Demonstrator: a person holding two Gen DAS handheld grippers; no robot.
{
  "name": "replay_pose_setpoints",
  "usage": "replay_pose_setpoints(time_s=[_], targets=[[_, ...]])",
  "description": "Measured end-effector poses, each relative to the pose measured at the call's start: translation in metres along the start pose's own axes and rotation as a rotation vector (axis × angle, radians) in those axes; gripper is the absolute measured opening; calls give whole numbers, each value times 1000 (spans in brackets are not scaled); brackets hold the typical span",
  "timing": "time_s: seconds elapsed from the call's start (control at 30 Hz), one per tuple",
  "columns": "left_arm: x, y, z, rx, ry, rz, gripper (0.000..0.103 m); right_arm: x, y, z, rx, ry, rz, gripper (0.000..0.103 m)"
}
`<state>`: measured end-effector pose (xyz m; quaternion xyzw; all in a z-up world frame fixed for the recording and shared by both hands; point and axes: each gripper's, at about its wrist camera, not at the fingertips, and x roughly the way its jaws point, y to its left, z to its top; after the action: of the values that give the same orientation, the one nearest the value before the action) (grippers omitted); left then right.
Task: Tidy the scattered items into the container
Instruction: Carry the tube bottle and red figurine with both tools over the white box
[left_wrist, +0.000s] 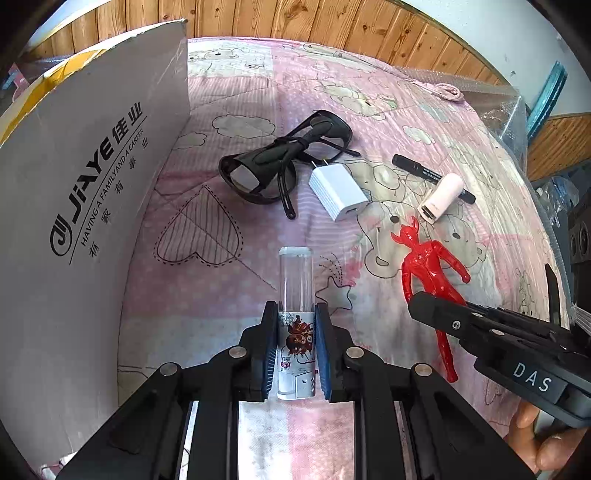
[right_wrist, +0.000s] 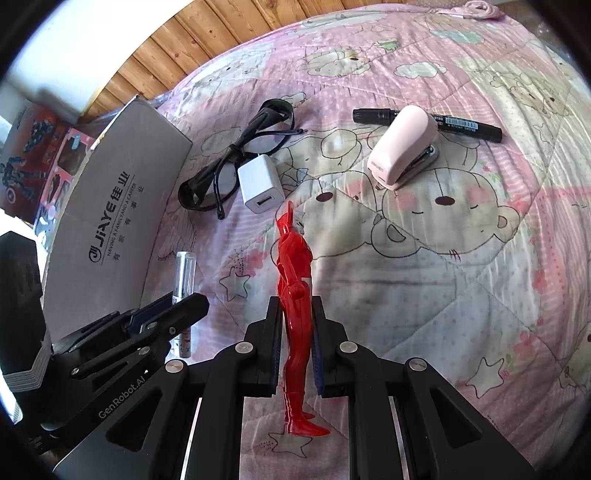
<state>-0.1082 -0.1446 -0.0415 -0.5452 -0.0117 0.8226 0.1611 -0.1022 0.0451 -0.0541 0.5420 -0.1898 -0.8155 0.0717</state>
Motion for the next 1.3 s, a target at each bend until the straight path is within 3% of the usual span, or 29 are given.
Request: replay_pose_setpoints(time_s=[0.33, 1.3], targets=[[-22, -30, -9, 41, -26, 26, 20, -27, 5, -28, -8, -27, -34, 15], [-71, -50, -29, 64, -82, -50, 20, -75, 21, -59, -13, -93, -66, 15]])
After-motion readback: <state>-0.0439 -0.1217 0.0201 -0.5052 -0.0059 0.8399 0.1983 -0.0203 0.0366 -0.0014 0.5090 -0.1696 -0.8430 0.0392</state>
